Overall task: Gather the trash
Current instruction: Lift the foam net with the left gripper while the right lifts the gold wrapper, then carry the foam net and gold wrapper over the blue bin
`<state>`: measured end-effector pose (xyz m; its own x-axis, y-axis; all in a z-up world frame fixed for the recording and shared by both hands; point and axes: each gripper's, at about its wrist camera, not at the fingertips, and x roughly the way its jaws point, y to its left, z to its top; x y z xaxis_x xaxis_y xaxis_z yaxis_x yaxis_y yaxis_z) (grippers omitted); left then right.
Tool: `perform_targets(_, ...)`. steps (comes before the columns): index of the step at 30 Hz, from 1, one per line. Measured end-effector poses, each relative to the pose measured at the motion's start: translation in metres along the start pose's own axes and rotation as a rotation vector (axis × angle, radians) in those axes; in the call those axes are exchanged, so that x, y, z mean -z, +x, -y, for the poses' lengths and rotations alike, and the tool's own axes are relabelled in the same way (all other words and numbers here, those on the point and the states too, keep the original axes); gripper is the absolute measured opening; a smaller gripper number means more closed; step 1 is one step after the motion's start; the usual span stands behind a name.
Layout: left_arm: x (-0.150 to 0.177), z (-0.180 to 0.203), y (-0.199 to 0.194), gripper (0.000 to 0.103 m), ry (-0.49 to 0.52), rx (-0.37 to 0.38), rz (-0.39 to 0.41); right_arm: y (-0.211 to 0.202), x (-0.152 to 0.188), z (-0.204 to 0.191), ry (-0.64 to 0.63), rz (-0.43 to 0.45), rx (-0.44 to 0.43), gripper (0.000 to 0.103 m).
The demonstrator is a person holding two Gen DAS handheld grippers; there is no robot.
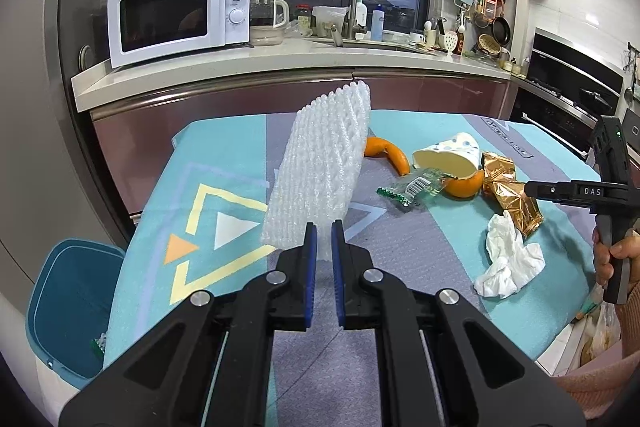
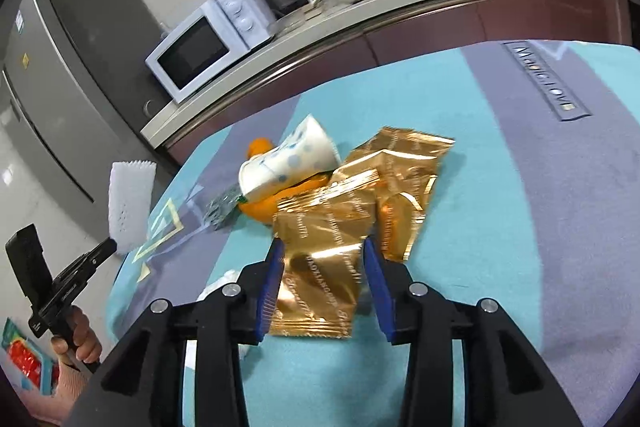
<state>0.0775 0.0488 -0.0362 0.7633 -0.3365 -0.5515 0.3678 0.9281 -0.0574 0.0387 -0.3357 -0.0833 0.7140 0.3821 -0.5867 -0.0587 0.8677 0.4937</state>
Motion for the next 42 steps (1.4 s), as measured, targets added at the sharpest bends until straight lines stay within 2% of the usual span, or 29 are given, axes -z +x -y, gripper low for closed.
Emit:
perform_targets(1, 0.0, 0.0, 0.0, 0.008, -0.001, -0.001, -0.001, 0.001, 0.0, -0.001, -0.003, -0.004, -0.009, 0.016)
perform_targets(2, 0.001, 0.001, 0.0, 0.008, -0.001, -0.003, -0.002, 0.002, 0.001, -0.003, -0.006, 0.0, -0.006, 0.009)
perform_targets(5, 0.002, 0.001, 0.0, 0.008, 0.001, -0.011, -0.005, -0.003, 0.002, -0.008, -0.023, 0.021, -0.011, 0.002)
perform_targets(12, 0.004, -0.008, -0.011, 0.008, -0.007, -0.039, 0.008, -0.036, -0.009, -0.035, -0.115, 0.102, 0.009, 0.002)
perform_targets(19, 0.008, -0.028, -0.037, 0.008, -0.008, -0.1, 0.033, -0.046, -0.021, -0.088, -0.25, 0.129, -0.068, 0.002)
perform_targets(25, 0.017, -0.064, -0.063, 0.008, -0.046, -0.194, 0.045, -0.011, -0.027, -0.154, -0.365, 0.074, -0.218, 0.002)
perform_targets(34, 0.045, -0.136, -0.088, 0.008, -0.144, -0.361, 0.004, 0.075, -0.022, -0.264, -0.516, -0.081, -0.416, 0.002)
perform_targets(42, 0.069, -0.193, -0.089, 0.008, -0.208, -0.455, -0.057, 0.131, -0.004, -0.344, -0.586, -0.185, -0.511, 0.002)
